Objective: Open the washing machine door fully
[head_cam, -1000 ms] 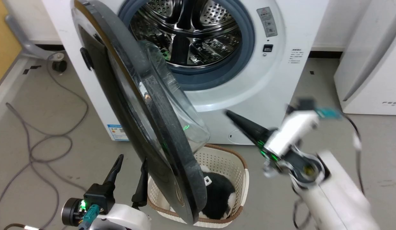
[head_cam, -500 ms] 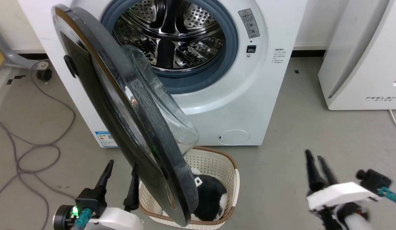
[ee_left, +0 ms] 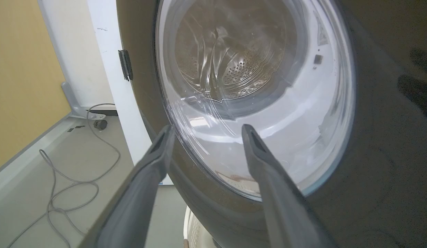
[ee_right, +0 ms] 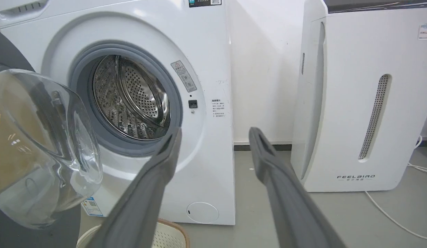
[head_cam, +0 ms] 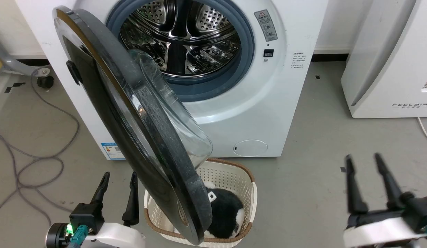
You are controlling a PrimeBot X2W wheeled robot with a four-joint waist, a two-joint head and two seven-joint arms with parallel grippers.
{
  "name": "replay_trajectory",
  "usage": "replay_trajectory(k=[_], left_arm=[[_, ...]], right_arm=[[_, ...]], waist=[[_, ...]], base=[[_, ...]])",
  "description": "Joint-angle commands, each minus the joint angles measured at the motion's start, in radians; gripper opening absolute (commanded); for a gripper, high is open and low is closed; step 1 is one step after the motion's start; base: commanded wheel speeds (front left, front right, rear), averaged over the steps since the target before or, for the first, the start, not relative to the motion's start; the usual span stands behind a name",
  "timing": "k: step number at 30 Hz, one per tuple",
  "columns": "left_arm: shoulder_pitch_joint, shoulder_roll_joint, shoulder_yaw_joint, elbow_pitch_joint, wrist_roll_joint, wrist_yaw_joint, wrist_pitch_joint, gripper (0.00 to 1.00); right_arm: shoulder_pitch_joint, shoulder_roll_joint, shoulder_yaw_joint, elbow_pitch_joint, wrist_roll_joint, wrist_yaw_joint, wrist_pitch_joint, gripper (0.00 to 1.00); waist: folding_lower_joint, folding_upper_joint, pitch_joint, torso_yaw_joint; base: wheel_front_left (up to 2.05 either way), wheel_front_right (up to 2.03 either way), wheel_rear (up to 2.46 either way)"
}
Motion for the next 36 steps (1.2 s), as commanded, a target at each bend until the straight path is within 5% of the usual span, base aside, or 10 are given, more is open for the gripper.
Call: replay_trajectory(k=[1, 14, 15, 17, 18, 26, 36], left_arm=[[0.013, 0.003, 0.004, -0.003, -0.003, 0.003, -0.005, 1.00], [0.023, 0.008, -0.009, 0.011, 0.009, -0.003, -0.005, 1.00], [0.024, 0.008, -0.011, 0.014, 0.009, -0.003, -0.005, 0.76], [0.025, 0.010, -0.014, 0.016, 0.012, -0.004, -0.005, 0.03], [0.026, 0.010, -0.016, 0.017, 0.011, -0.005, -0.005, 0.00], [0.027, 0.010, -0.021, -0.010, 0.013, -0.005, -0.005, 0.00], [-0.009, 0.012, 0.011, -0.243, 0.012, 0.002, -0.005, 0.00]], right_arm=[[0.029, 0.006, 0.017, -0.023, -0.021, 0.001, 0.018, 1.00], [0.084, 0.006, 0.050, 0.020, -0.011, 0.001, 0.093, 1.00], [0.082, 0.006, 0.049, 0.025, -0.012, 0.001, 0.093, 1.00], [0.076, 0.006, 0.045, 0.032, -0.015, 0.001, 0.094, 1.00], [0.074, 0.006, 0.044, 0.034, -0.017, 0.001, 0.095, 1.00], [0.072, 0.006, 0.039, 0.039, -0.022, 0.001, 0.096, 1.00], [0.067, 0.006, 0.035, 0.047, -0.018, 0.001, 0.088, 1.00]], waist=[[0.0000, -0.0001, 0.000, 0.002], [0.0000, -0.0001, -0.005, 0.008], [0.0000, -0.0001, -0.006, 0.009], [0.0000, -0.0001, -0.008, 0.010], [0.0000, -0.0001, -0.010, 0.011], [0.0000, -0.0001, -0.014, 0.015], [0.0000, -0.0001, -0.004, 0.018]], base=[[0.00, 0.00, 0.00], [0.00, 0.00, 0.00], [0.00, 0.00, 0.00], [0.00, 0.00, 0.00], [0.00, 0.00, 0.00], [0.00, 0.00, 0.00], [0.00, 0.00, 0.00]])
